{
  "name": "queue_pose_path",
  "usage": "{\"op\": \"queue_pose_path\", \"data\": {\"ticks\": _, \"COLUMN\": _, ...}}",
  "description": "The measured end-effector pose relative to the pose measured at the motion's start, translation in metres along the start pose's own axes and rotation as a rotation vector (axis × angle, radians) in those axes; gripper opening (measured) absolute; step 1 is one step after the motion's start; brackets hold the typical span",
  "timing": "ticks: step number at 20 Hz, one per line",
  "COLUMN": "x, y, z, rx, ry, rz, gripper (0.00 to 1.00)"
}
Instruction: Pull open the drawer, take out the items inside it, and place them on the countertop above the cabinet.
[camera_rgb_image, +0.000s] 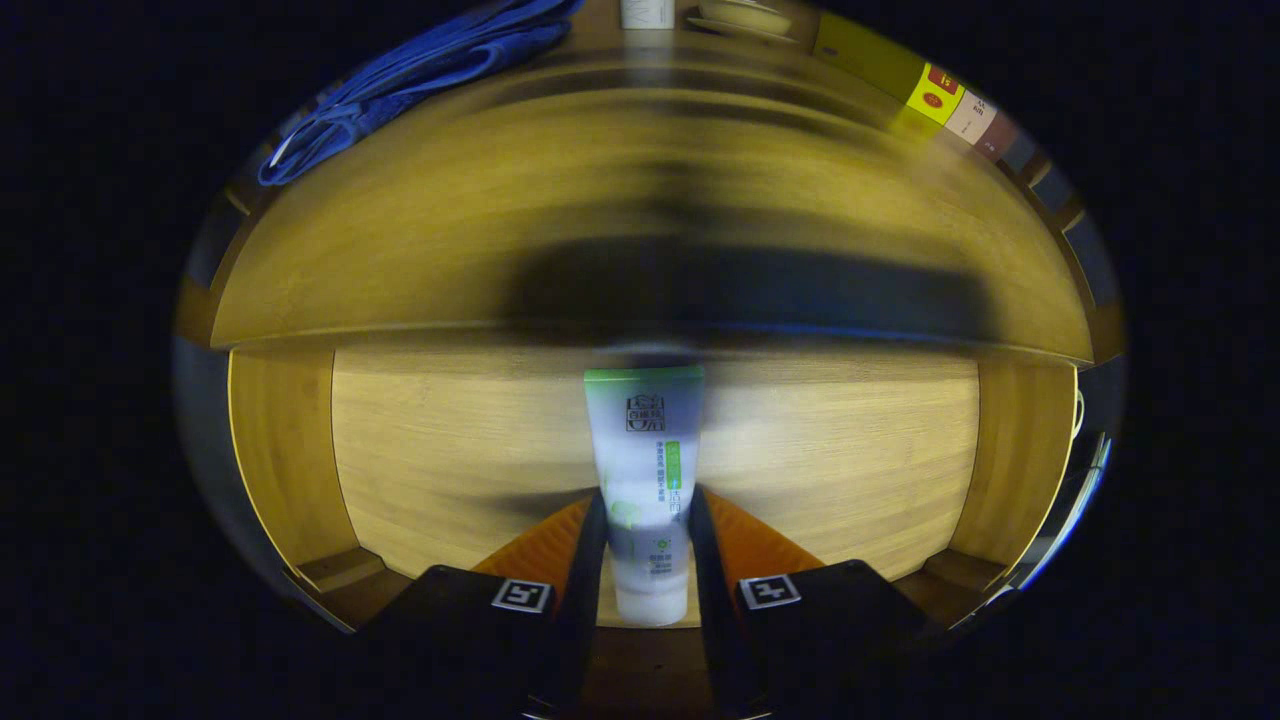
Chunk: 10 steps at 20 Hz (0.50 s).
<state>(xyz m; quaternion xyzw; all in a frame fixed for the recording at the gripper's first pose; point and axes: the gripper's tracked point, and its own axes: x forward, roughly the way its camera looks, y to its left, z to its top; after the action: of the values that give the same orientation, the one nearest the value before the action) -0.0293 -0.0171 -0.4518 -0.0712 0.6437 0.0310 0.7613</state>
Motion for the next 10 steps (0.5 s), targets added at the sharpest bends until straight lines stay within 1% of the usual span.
{"op": "queue_pose_path", "data": {"ticks": 1, "x": -0.008, "y": 0.0, "z": 0.004, "rx": -0.003, "ry": -0.015, "rz": 0.0, "gripper": 0.49}}
{"op": "queue_pose_path", "data": {"ticks": 2, "x": -0.017, "y": 0.001, "z": 0.008, "rx": 0.002, "ry": -0.028, "rz": 0.003, "gripper": 0.49}}
{"op": "queue_pose_path", "data": {"ticks": 3, "x": -0.027, "y": 0.002, "z": 0.014, "rx": 0.001, "ry": -0.044, "rz": 0.005, "gripper": 0.43}}
{"op": "queue_pose_path", "data": {"ticks": 5, "x": -0.051, "y": 0.005, "z": 0.019, "rx": -0.023, "ry": -0.054, "rz": 0.01, "gripper": 0.43}}
{"op": "queue_pose_path", "data": {"ticks": 7, "x": -0.045, "y": 0.005, "z": 0.019, "rx": -0.032, "ry": -0.061, "rz": 0.024, "gripper": 0.43}}
{"op": "queue_pose_path", "data": {"ticks": 10, "x": -0.063, "y": 0.005, "z": 0.024, "rx": -0.034, "ry": -0.065, "rz": 0.059, "gripper": 0.43}}
